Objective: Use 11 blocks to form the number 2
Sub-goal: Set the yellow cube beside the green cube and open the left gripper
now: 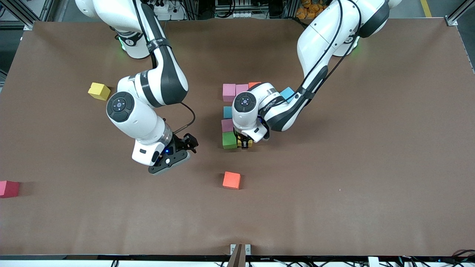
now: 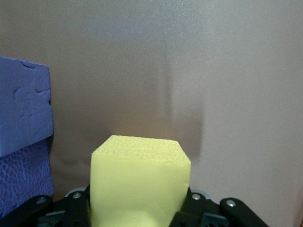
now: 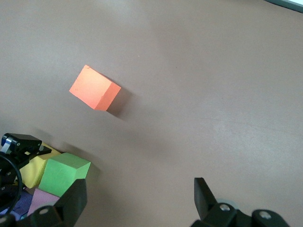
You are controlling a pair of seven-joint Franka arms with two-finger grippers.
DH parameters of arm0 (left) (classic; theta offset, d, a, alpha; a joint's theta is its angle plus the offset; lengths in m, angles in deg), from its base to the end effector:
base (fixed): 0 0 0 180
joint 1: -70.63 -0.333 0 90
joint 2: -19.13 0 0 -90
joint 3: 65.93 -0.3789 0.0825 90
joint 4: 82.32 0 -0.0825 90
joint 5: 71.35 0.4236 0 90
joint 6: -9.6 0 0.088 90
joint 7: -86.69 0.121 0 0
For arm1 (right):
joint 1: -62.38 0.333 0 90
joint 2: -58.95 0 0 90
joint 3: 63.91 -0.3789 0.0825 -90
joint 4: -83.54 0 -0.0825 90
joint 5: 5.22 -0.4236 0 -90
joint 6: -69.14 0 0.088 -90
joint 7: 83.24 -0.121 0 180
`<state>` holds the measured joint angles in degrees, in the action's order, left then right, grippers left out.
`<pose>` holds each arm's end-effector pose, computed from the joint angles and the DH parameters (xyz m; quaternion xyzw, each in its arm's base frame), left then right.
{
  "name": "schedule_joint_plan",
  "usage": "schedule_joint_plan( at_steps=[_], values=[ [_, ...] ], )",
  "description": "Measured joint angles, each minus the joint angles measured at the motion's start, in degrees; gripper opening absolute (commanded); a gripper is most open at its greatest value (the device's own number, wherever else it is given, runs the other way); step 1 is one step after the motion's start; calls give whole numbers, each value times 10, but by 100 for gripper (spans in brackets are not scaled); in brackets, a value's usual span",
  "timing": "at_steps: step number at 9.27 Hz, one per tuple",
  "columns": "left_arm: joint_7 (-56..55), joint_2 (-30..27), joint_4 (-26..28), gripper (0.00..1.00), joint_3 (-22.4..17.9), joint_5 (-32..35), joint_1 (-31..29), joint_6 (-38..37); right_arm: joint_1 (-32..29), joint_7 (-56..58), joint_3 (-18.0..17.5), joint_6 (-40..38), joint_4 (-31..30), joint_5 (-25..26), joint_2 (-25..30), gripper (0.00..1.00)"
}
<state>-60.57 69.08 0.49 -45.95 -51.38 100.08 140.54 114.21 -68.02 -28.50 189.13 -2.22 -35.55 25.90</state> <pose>0.5711 -0.5615 0.1909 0.6965 0.7174 -0.0014 0.0144 0.7022 0.3346 0.4166 -0.9732 -0.2049 -0.0672 0.0797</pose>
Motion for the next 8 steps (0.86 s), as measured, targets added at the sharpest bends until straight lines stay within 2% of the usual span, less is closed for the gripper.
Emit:
schedule_joint_plan(
  at_steps=[8],
  values=[
    [0, 13, -9, 100, -4, 0, 2, -20, -1, 2, 0, -2, 0, 0, 0, 100]
  ],
)
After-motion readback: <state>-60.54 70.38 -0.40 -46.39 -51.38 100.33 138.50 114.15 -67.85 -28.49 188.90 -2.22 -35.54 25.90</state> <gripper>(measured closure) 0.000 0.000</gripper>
